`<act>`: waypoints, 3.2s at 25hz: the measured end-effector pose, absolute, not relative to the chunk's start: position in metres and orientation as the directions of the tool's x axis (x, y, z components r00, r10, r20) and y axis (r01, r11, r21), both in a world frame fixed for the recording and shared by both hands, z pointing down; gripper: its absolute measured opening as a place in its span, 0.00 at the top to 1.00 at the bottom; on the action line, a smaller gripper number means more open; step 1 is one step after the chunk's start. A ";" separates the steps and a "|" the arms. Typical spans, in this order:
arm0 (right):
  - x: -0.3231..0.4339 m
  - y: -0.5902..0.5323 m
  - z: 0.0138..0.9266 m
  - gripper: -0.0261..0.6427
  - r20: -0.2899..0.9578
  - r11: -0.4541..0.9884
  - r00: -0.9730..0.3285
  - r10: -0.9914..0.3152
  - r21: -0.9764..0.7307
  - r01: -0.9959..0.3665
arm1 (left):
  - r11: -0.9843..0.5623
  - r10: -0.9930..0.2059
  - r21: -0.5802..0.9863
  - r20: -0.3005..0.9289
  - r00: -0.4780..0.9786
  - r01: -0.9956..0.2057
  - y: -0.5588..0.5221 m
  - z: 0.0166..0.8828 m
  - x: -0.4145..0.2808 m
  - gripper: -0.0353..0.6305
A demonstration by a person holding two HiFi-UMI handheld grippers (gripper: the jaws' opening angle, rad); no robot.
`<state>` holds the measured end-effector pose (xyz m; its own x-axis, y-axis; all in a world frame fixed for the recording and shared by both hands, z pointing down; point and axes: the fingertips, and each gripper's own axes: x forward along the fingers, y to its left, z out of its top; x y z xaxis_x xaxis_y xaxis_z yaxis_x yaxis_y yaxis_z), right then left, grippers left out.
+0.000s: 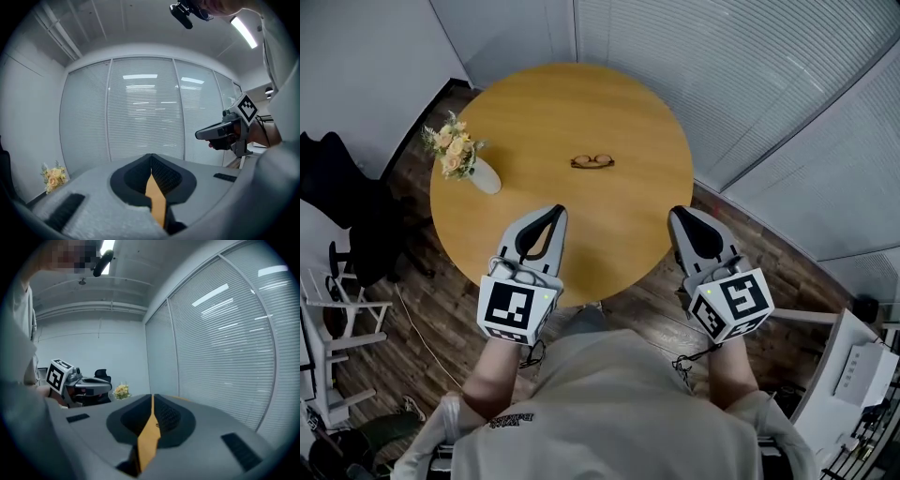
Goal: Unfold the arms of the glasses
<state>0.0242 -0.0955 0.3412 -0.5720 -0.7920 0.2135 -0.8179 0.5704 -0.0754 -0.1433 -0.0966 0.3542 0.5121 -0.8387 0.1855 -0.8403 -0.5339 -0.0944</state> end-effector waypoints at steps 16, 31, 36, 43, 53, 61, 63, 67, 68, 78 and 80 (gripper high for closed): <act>0.025 -0.154 0.342 0.91 0.233 0.488 -0.479 -0.846 -0.024 -0.873 | -0.572 -0.816 -0.114 0.179 0.550 -0.812 -0.159 0.359 -0.150 0.91; 0.034 -0.174 0.352 0.91 0.240 0.511 -0.503 -0.831 -0.033 -0.859 | -0.548 -0.821 -0.110 0.262 0.508 -0.829 -0.174 0.388 -0.142 0.91; 0.043 -0.177 0.362 0.91 0.250 0.517 -0.513 -0.821 -0.053 -0.854 | -0.552 -0.816 -0.135 0.290 0.500 -0.823 -0.174 0.396 -0.132 0.91; 0.055 -0.182 0.371 0.91 0.268 0.531 -0.528 -0.806 -0.067 -0.845 | -0.609 -0.772 -0.209 0.376 0.512 -0.765 -0.176 0.415 -0.112 0.91; 0.064 -0.206 0.372 0.91 0.231 0.556 -0.558 -0.797 -0.081 -0.827 | -0.650 -0.745 -0.346 0.463 0.480 -0.677 -0.211 0.446 -0.100 0.91; 0.068 -0.228 0.384 0.91 0.241 0.562 -0.561 -0.792 -0.072 -0.824 | -0.635 -0.772 -0.427 0.394 0.500 -0.644 -0.255 0.451 -0.102 0.91; 0.068 -0.236 0.387 0.91 0.244 0.557 -0.556 -0.794 -0.072 -0.827 | -0.643 -0.765 -0.457 0.417 0.490 -0.615 -0.265 0.459 -0.102 0.89; 0.066 -0.246 0.392 0.91 0.255 0.549 -0.542 -0.801 -0.051 -0.834 | -0.671 -0.738 -0.468 0.501 0.453 -0.575 -0.285 0.486 -0.101 0.80; 0.065 -0.248 0.394 0.91 0.257 0.549 -0.542 -0.800 -0.048 -0.834 | -0.677 -0.731 -0.459 0.509 0.455 -0.575 -0.290 0.493 -0.101 0.79; 0.050 -0.272 0.425 0.91 0.302 0.558 -0.548 -0.780 -0.060 -0.827 | -0.696 -0.708 -0.462 0.566 0.421 -0.549 -0.337 0.558 -0.110 0.72; 0.048 -0.276 0.431 0.91 0.307 0.561 -0.551 -0.776 -0.064 -0.825 | -0.707 -0.700 -0.495 0.589 0.404 -0.505 -0.341 0.576 -0.109 0.72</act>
<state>0.0484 -0.2764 0.4313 -0.5512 -0.7757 0.3074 -0.8253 0.5611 -0.0638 -0.1093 -0.3406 0.5756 0.4037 -0.7000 0.5892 -0.5048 -0.7075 -0.4947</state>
